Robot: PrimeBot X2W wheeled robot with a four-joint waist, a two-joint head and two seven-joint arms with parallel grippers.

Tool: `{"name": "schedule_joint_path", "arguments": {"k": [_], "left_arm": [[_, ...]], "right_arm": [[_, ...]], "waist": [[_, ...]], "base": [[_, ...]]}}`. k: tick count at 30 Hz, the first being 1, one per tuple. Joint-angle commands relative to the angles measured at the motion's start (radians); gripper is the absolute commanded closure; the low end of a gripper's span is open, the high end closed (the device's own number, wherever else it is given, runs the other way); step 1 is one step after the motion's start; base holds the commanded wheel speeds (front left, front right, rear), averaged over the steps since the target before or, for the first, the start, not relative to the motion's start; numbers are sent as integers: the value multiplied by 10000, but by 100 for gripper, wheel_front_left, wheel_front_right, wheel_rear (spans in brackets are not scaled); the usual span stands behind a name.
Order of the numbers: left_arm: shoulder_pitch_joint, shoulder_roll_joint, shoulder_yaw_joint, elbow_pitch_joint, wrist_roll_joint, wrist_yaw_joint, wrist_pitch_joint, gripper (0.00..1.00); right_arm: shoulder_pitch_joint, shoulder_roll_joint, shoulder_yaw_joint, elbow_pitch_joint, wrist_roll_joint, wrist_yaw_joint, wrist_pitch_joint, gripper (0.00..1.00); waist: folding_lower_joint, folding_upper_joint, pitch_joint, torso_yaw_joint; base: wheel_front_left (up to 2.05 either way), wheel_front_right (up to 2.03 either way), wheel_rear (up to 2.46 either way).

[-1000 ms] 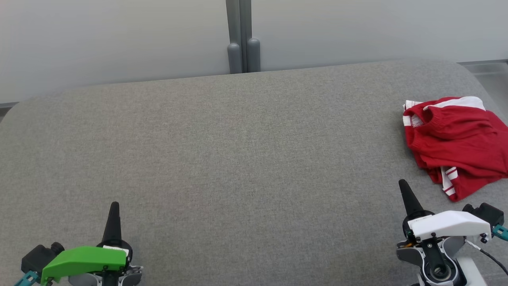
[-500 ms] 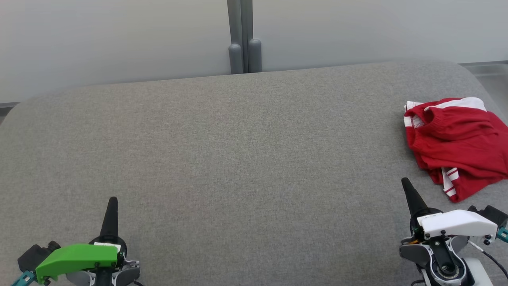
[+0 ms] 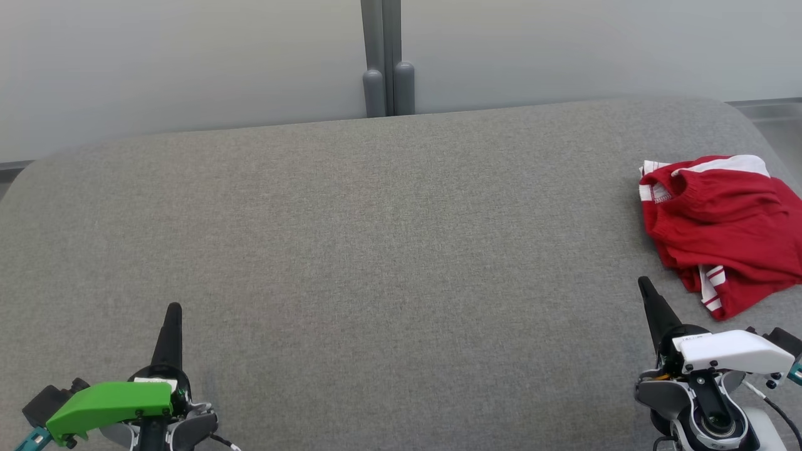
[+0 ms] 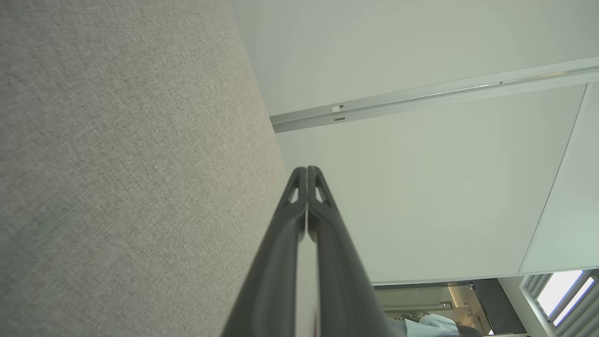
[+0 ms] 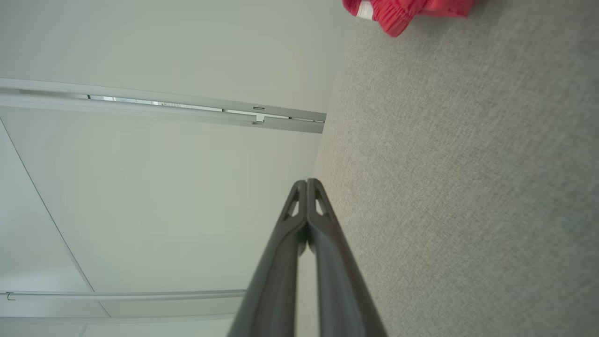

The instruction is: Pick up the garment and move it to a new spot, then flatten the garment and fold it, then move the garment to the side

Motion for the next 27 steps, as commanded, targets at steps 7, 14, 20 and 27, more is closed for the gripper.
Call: {"name": "schedule_joint_path", "arguments": {"k": [7, 14, 20, 27], "left_arm": [[-226, 79, 82, -139, -601, -77, 166, 100], [-245, 81, 133, -190, -1131, -113, 293, 100], [-245, 85, 176, -227, -1519, -143, 385, 100], [-269, 86, 204, -258, -1768, -150, 472, 100]], "right_arm": [[-52, -53, -124, -136, 657, 5, 197, 100], [-43, -54, -208, -174, 1162, 4, 339, 100], [-35, -56, -277, -206, 1578, 4, 460, 100], [-29, -56, -324, -228, 1875, 4, 538, 100]], "waist": [[0, 0, -9, 18], [0, 0, -19, 36], [0, 0, -28, 52], [0, 0, -35, 65]], "base": [[0, 0, 0], [0, 0, 0], [0, 0, 0], [0, 0, 0]]}}
